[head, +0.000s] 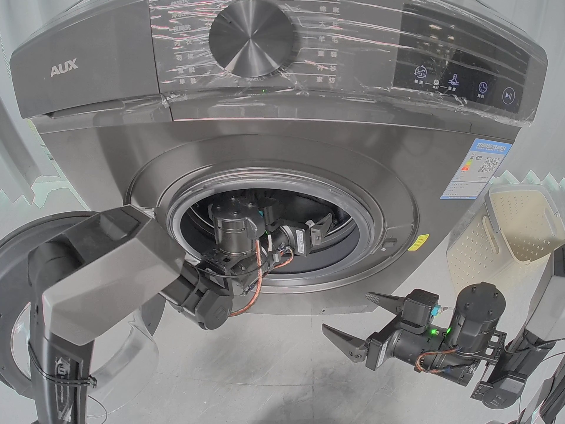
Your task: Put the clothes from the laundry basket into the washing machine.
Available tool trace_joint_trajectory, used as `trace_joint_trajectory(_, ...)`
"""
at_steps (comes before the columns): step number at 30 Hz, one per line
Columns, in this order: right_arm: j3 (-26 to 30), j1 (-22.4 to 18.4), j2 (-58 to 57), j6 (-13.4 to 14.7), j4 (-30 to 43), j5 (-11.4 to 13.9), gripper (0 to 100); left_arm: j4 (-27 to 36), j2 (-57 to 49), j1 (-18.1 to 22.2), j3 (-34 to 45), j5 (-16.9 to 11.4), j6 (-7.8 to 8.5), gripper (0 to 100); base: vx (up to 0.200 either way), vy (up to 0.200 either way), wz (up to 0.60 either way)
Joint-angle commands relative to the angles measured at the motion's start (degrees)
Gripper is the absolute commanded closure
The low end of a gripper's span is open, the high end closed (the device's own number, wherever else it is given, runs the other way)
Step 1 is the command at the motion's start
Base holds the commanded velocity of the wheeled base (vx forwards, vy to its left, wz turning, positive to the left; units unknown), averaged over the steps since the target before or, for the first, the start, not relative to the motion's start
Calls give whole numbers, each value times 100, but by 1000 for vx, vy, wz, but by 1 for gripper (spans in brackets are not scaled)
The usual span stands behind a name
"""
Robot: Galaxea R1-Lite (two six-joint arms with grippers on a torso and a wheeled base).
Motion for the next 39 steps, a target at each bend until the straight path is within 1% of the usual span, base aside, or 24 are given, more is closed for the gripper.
trace_joint_trajectory(1, -2, -3, 20, 1, -12, 10, 0, 92, 712, 64, -442, -11, -1, 0, 0, 0, 0)
trace_joint_trajectory(5, -2, 6, 38, 1, -12, 10, 0, 136, 975, 90, -688, 42, -1, 0, 0, 0, 0)
trace_joint_trajectory(8, -2, 6, 47, 1, -21, 18, 0, 198, 1178, 161, -1084, 68, 25, 0, 0, 0, 0)
trace_joint_trajectory(9, -2, 6, 38, 1, -21, 18, 0, 207, 1213, 169, -1154, 68, 25, 100, 0, 0, 0)
trace_joint_trajectory(12, -2, 32, 29, 45, -30, 27, 0, 277, 1371, 292, -1567, 68, 25, 100, 0, 0, 0)
trace_joint_trajectory(17, -11, 41, 47, 36, -38, 27, 0, 347, 1503, 407, -1892, 139, 16, 100, 0, 0, 0)
trace_joint_trajectory(20, -11, 41, 47, 45, -38, 27, 0, 330, 1617, 451, -2253, 358, 8, 100, 0, 0, 0)
trace_joint_trajectory(22, -11, 41, 55, 45, -38, 27, 0, 294, 1749, 512, -2613, 596, -1, 100, 0, 0, 0)
trace_joint_trajectory(24, -11, 41, 55, 45, -38, 27, 0, 286, 1758, 512, -2648, 613, -1, 100, 0, 0, 0)
trace_joint_trajectory(25, -20, 49, 55, 45, -38, 18, 0, 251, 1960, 609, -3202, 859, -10, 100, 0, 0, 0)
trace_joint_trajectory(29, -20, 67, 55, 45, -38, 18, 0, 251, 2083, 732, -3720, 1017, -10, 100, 0, 0, 0)
trace_joint_trajectory(34, -11, 93, 64, 45, -38, 18, 0, 251, 2083, 767, -3808, 1044, -19, 100, 0, 0, 0)
trace_joint_trajectory(36, -11, 93, 91, 45, -47, 18, 0, 251, 2100, 793, -3800, 1114, -10, 100, 0, 0, 0)
trace_joint_trajectory(39, -11, 93, 117, 54, -47, 18, 0, 233, 2171, 793, -3756, 1114, 8, 100, 0, 0, 0)
